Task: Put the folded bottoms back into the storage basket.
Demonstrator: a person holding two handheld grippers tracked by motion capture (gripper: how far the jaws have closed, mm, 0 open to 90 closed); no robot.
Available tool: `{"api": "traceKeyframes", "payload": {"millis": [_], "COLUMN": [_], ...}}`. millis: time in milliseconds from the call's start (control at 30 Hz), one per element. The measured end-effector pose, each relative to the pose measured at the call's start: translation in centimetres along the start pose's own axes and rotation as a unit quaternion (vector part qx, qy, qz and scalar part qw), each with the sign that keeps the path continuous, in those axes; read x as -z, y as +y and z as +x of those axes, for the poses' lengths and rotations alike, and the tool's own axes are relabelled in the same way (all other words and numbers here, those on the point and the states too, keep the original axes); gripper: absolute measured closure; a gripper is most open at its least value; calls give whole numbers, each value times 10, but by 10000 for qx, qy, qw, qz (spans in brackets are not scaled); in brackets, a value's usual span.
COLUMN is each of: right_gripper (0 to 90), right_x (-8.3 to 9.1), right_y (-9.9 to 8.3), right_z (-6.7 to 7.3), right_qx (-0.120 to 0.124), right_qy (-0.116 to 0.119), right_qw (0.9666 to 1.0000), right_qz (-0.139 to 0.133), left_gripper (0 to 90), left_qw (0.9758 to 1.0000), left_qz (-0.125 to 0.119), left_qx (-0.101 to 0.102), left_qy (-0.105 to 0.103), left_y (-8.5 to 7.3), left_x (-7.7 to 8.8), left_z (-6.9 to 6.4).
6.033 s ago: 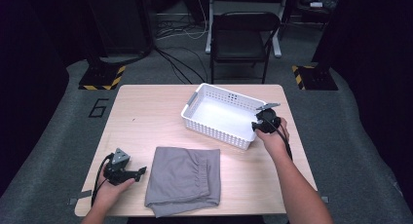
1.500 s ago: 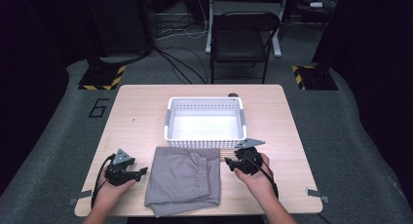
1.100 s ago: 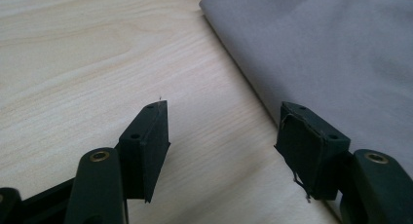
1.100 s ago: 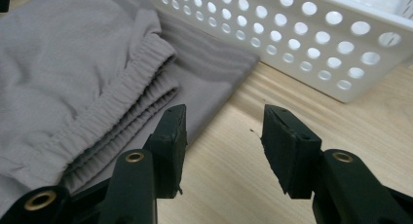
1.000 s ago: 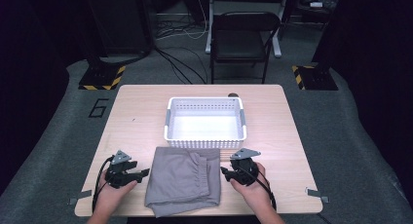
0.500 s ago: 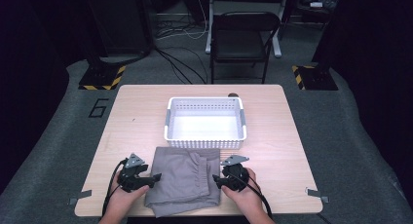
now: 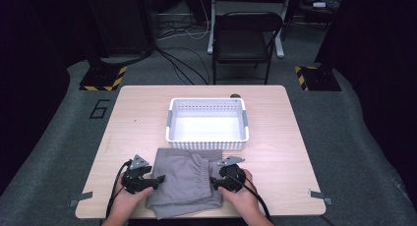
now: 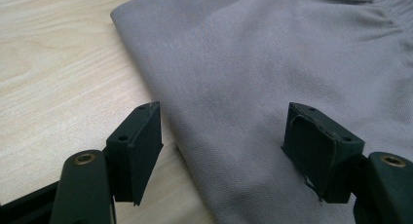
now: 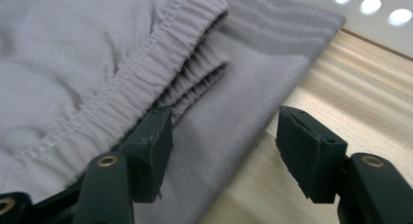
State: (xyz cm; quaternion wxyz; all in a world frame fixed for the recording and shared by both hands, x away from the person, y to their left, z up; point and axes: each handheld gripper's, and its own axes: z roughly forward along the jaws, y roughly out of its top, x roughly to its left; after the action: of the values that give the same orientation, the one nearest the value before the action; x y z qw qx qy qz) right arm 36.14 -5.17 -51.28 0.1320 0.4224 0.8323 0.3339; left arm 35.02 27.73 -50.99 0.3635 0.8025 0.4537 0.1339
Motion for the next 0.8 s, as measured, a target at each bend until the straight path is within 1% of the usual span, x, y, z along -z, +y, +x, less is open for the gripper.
{"api": "traceKeyframes", "payload": {"millis": [33,67,167,200,233,267,300,367,400,433,467,533,567,633,667,700,733,767,800], "right_gripper": [378,367,364,364,364,369,381,403,418,432,443,459,494,506,521,529,546,555,564], "right_x": [0,-2,-2,-3,-3,-3,-3,-3,-2,-2,-2,-2,-1,-1,0,0,1,1,1], "right_y": [0,-1,0,0,0,-1,-1,-2,-2,-2,-2,-2,-2,-3,-3,-3,-3,-3,-3], "right_z": [0,1,-1,-1,-1,1,0,2,2,3,3,4,5,6,7,6,6,7,7], "right_qx": [0,-35,-11,-11,27,-31,51,-10,81,29,37,25,13,43,-21,65,62,48,59], "right_qy": [0,-15,-60,-51,-84,-79,-62,-47,-54,-42,-39,-46,-33,-36,-17,-30,-3,7,18], "right_qw": [10000,10000,10000,10000,10000,10000,10000,10000,9999,10000,10000,10000,10000,10000,10000,10000,10000,10000,10000], "right_qz": [0,56,22,16,11,10,0,-22,-40,-37,-38,-42,-30,-30,10,-1,-8,2,14], "left_gripper": [298,298,298,298,298,298,298,298,298,298,297,296,291,285,285,283,281,278,278], "left_qw": [10000,10000,10000,10000,10000,10000,10000,10000,10000,10000,10000,10000,10000,10000,9999,9999,9999,10000,9999], "left_qz": [0,-5,25,-58,-59,27,27,9,-14,-22,-54,-8,-6,-16,-52,-42,-60,-24,-60], "left_qx": [0,-24,-16,-8,-4,-18,-18,-4,13,16,19,19,20,32,101,119,88,67,68], "left_qy": [0,-1,-41,-4,-10,-52,-52,-55,-55,-47,-4,-37,-23,15,31,26,26,14,54], "left_y": [0,0,0,0,0,0,0,0,0,0,0,0,0,-1,-1,-1,-1,-1,-1], "left_x": [0,0,0,-1,-2,0,0,0,-1,-1,-1,0,0,0,-1,-1,-2,-1,-2], "left_z": [0,0,0,-1,-1,0,0,-1,-1,-2,-2,-2,-2,-3,-4,-4,-4,-5,-6]}}
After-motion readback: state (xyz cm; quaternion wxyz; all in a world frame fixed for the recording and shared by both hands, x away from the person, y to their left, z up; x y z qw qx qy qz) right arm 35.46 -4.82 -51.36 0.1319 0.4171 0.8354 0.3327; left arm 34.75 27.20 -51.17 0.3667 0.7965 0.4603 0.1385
